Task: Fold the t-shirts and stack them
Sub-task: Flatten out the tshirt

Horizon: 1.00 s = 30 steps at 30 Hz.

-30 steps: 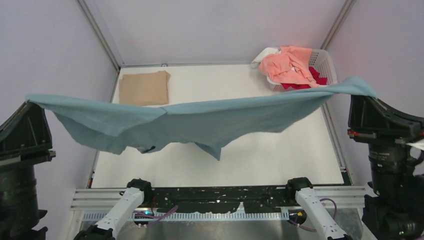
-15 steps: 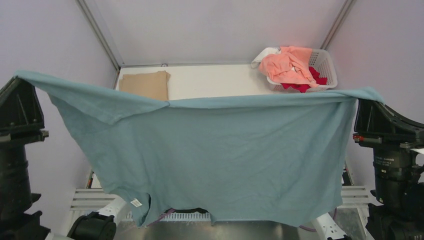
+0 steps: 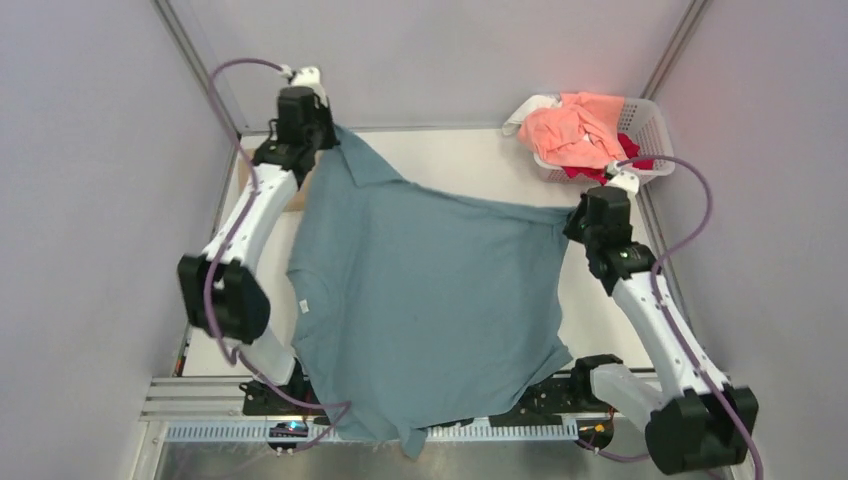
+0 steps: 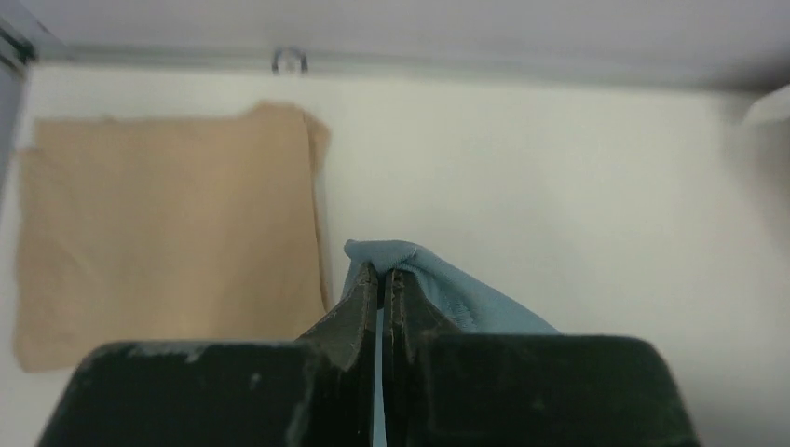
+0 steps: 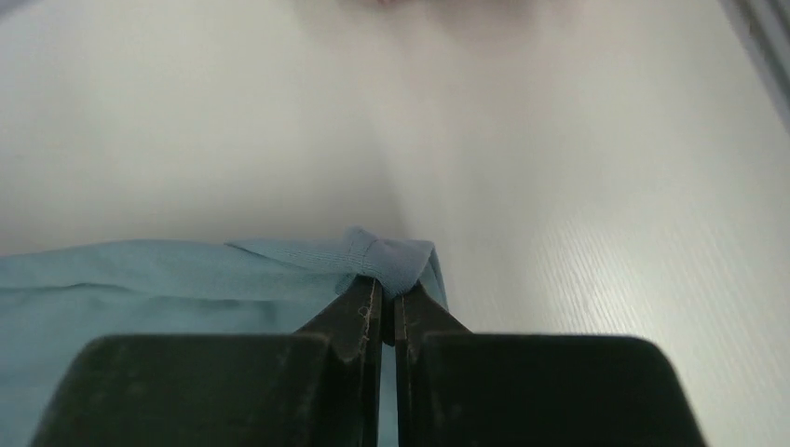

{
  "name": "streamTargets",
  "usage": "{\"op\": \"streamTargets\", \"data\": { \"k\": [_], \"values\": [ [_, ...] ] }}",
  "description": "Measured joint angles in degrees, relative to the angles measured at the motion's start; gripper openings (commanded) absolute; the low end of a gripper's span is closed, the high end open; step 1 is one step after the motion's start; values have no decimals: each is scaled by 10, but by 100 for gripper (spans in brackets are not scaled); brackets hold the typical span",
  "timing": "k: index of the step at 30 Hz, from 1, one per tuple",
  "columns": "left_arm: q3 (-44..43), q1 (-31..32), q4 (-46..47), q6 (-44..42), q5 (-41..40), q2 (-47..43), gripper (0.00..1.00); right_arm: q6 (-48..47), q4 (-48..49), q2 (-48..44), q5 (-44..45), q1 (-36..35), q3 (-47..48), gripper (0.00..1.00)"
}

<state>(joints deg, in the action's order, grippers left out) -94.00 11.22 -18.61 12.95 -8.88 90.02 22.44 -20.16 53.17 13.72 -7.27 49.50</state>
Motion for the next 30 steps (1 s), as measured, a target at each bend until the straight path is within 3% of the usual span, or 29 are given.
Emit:
{"op": "streamTargets", "data": {
  "k": [4,10,19,22,23,24,26,27,30],
  "values": [
    [22,-1,-11,-9,20,162,0,18,23,113,-10,24,-52,6],
    [-184,-2,-99,-19,18,344,0,37,104,273,-44,58,-29,7],
    [-246,-5,-108,-27,18,363,11,59,148,385,-59,64,44,15],
    [-274,-7,-106,-16,18,389,18,65,159,409,-59,69,80,24],
    [-287,-7,-106,-10,18,400,27,68,161,416,-59,71,88,28],
    [-305,-8,-106,0,17,415,40,71,164,424,-58,75,97,38],
    [-346,-9,-110,17,17,448,88,79,169,438,-54,83,110,55],
    [-362,-10,-110,28,20,461,98,82,170,441,-53,86,113,59],
    [-392,-12,-113,55,40,488,100,82,172,442,-49,92,114,72]
  ]
}}
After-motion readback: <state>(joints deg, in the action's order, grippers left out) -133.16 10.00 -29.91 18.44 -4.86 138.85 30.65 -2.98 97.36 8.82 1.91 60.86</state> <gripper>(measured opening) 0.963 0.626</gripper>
